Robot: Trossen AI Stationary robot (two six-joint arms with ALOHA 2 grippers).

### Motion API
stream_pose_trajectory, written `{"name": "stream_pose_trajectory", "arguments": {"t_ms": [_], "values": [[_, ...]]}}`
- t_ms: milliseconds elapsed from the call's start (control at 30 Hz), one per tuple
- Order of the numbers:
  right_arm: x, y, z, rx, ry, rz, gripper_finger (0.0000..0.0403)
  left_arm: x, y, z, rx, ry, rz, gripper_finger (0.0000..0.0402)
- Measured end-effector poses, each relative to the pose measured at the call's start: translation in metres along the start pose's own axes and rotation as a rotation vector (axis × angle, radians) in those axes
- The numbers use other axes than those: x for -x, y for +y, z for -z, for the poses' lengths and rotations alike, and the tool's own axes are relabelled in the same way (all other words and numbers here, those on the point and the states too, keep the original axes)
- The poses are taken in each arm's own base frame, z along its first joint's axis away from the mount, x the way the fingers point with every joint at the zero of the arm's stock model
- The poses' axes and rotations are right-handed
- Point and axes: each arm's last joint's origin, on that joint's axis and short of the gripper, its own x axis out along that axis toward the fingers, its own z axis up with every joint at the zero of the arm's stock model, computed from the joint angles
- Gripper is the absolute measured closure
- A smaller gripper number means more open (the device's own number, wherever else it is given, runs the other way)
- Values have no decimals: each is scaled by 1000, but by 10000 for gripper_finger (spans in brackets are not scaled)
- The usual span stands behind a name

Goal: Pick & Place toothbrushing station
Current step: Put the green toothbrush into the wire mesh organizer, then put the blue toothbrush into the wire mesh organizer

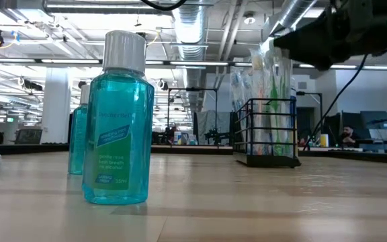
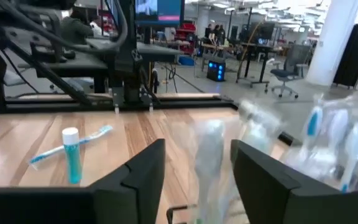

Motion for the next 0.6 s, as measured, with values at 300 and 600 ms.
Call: {"name": "stream_pose_trajectory", "arguments": {"t_ms": [300,600], "values": [[14,0,-24,-27,-82,-39,217,2,-4,1,28,2,12,398],[34,10,-46,-32,-157,-140,238,13,-21,8,88,-1,-37,398]]}}
